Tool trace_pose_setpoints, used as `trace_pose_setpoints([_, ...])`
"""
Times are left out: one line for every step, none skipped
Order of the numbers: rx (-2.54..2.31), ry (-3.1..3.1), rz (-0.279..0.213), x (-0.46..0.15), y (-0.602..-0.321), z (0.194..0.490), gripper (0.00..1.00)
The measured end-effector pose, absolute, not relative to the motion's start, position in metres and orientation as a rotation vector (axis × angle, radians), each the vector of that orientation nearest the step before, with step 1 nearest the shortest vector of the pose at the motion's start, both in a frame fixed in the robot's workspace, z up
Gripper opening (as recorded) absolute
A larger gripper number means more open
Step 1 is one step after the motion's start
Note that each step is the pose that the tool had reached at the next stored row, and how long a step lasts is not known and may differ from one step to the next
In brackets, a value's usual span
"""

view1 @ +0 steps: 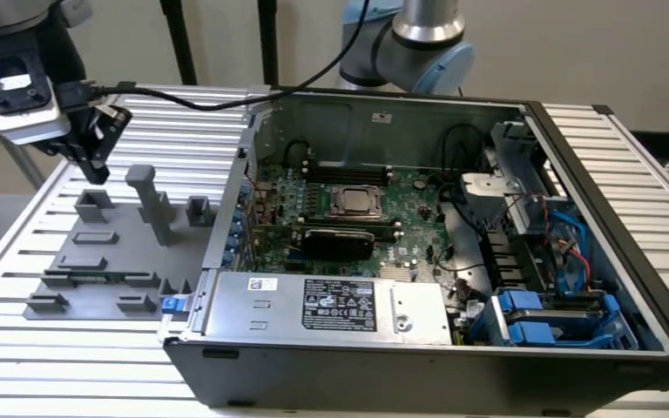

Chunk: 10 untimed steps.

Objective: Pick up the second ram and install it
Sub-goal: 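Reach for the second ram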

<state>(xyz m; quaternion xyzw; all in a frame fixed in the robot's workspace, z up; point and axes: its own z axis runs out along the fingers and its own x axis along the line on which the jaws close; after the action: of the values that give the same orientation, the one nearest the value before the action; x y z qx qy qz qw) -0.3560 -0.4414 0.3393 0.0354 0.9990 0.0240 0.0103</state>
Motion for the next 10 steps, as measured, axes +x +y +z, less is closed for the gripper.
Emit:
trace_pose_setpoints([0.110, 3.118, 0.075, -0.360, -0.442, 0.338, 0.11])
trace_pose_setpoints([0.110, 3.118, 0.075, -0.365, -0.442, 0.336, 0.11])
trace_pose_setpoints([0.110, 3.118, 0.075, -0.370, -0.443, 0.335, 0.11])
trace_pose_setpoints([0.110, 3.118, 0.075, -0.374, -0.444, 0.333, 0.11])
trace_pose_setpoints([0.110, 3.118, 0.075, -0.377, -0.445, 0.332, 0.11])
trace_pose_setpoints([0.111, 3.118, 0.075, -0.380, -0.446, 0.331, 0.11])
trace_pose_setpoints([0.110, 3.118, 0.075, -0.382, -0.448, 0.330, 0.11])
trace_pose_setpoints([0.110, 3.118, 0.075, -0.383, -0.450, 0.330, 0.11])
trace_pose_setpoints([0.110, 3.118, 0.075, -0.384, -0.452, 0.330, 0.11])
trace_pose_setpoints([0.110, 3.118, 0.075, -0.385, -0.454, 0.330, 0.11])
